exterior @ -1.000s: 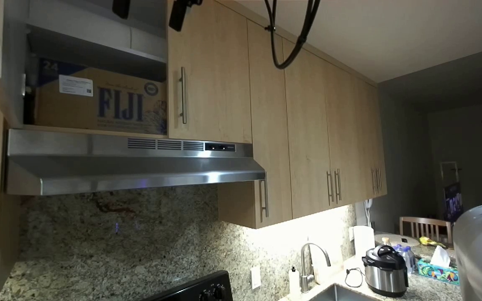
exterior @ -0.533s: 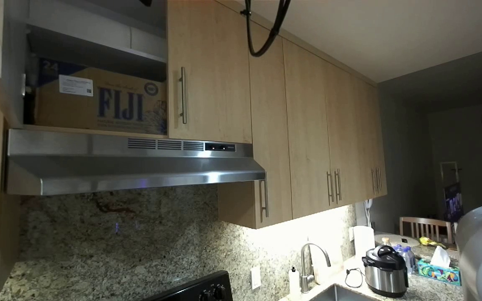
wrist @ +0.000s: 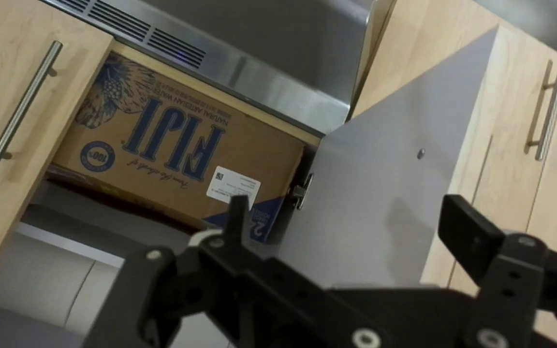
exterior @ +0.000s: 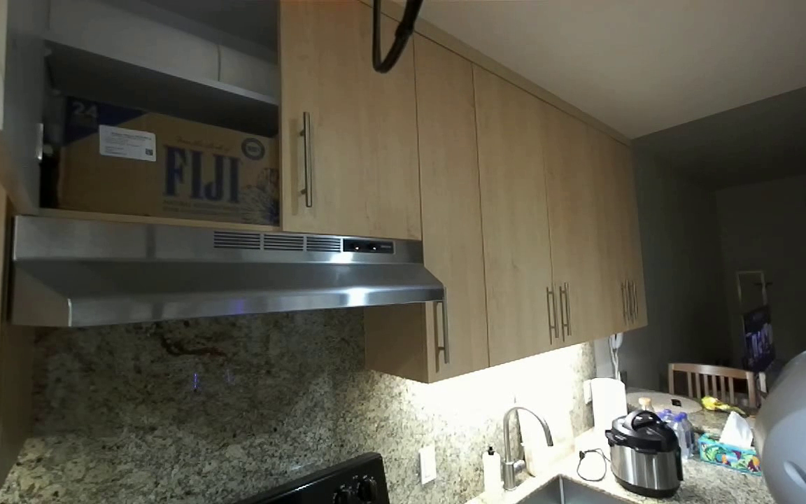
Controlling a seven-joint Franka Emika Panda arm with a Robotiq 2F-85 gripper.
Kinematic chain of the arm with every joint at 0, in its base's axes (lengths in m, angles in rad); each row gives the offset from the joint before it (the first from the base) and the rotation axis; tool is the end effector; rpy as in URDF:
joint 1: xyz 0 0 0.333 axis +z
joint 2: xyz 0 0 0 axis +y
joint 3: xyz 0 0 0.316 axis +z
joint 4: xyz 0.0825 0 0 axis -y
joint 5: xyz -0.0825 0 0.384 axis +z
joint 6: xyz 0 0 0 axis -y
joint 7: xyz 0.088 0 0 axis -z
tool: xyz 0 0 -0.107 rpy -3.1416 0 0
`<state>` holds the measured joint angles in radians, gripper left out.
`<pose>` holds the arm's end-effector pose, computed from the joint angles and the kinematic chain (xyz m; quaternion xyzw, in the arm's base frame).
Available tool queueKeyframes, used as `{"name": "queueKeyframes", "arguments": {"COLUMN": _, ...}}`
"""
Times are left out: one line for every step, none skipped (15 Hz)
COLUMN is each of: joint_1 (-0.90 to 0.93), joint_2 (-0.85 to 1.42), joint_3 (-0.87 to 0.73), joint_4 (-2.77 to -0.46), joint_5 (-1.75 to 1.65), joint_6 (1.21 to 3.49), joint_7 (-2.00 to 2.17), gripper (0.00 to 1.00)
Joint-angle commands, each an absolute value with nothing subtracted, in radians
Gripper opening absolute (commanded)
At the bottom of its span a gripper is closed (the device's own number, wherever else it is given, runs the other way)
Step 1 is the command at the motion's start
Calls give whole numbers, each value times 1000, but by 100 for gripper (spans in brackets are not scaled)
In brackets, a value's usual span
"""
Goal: Close the top left cabinet door
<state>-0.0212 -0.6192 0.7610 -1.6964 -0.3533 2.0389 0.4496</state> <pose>0.2053 0.3908 0.8196 0.8358 0.1698 0.5109 0.1074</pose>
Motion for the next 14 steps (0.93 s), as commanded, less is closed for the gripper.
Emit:
{"name": "queueKeyframes", "arguments": {"joint_1": -67, "joint_2": -624, "joint_3": 802, "joint_4": -1678, "joint_5": -375, "joint_6": 2147, "joint_7": 556, "gripper": 100}}
{"name": "queueKeyframes", "arguments": {"joint_1": -80, "joint_2": -626, "joint_3": 814, "joint_4": -1676, "joint_5": -375, "joint_6": 2179, "joint_7": 573, "gripper": 100}}
{"name": "queueKeyframes", "arguments": {"joint_1": -93, "joint_2": -628, "joint_3": 825, "joint_4": -1675, "joint_5": -376, "joint_6": 2215, "joint_7": 585, "gripper": 100}}
{"name": "queueKeyframes", "arguments": {"joint_1": -107, "joint_2": -630, "joint_3": 834, "joint_4": -1675, "joint_5": -376, "joint_6": 2249, "joint_7": 597, "gripper": 100}}
{"name": "queueKeyframes", "arguments": {"joint_1": -120, "joint_2": -629, "joint_3": 843, "joint_4": -1673, "joint_5": -373, "joint_6": 2277, "joint_7": 606, "gripper": 100}}
{"name": "queueKeyframes", "arguments": {"joint_1": -136, "joint_2": -629, "joint_3": 853, "joint_4": -1672, "joint_5": -372, "joint_6": 2300, "joint_7": 613, "gripper": 100}}
{"name": "queueKeyframes", "arguments": {"joint_1": -159, "joint_2": -631, "joint_3": 867, "joint_4": -1669, "joint_5": -376, "joint_6": 2324, "joint_7": 625, "gripper": 100}}
{"name": "queueKeyframes", "arguments": {"joint_1": -179, "joint_2": -631, "joint_3": 878, "joint_4": -1667, "joint_5": -377, "joint_6": 2345, "joint_7": 631, "gripper": 100}}
{"name": "queueKeyframes", "arguments": {"joint_1": -205, "joint_2": -630, "joint_3": 892, "joint_4": -1662, "joint_5": -378, "joint_6": 2363, "joint_7": 641, "gripper": 100}}
{"name": "queueKeyframes", "arguments": {"joint_1": -229, "joint_2": -632, "joint_3": 903, "joint_4": -1660, "joint_5": -379, "joint_6": 2381, "joint_7": 650, "gripper": 100}}
{"name": "queueKeyframes", "arguments": {"joint_1": -258, "joint_2": -635, "joint_3": 916, "joint_4": -1655, "joint_5": -382, "joint_6": 2397, "joint_7": 660, "gripper": 100}}
{"name": "queueKeyframes", "arguments": {"joint_1": -284, "joint_2": -639, "joint_3": 927, "joint_4": -1653, "joint_5": -381, "joint_6": 2411, "joint_7": 668, "gripper": 100}}
{"name": "queueKeyframes", "arguments": {"joint_1": -315, "joint_2": -644, "joint_3": 940, "joint_4": -1647, "joint_5": -384, "joint_6": 2421, "joint_7": 676, "gripper": 100}}
{"name": "queueKeyframes", "arguments": {"joint_1": -340, "joint_2": -649, "joint_3": 950, "joint_4": -1643, "joint_5": -383, "joint_6": 2427, "joint_7": 682, "gripper": 100}}
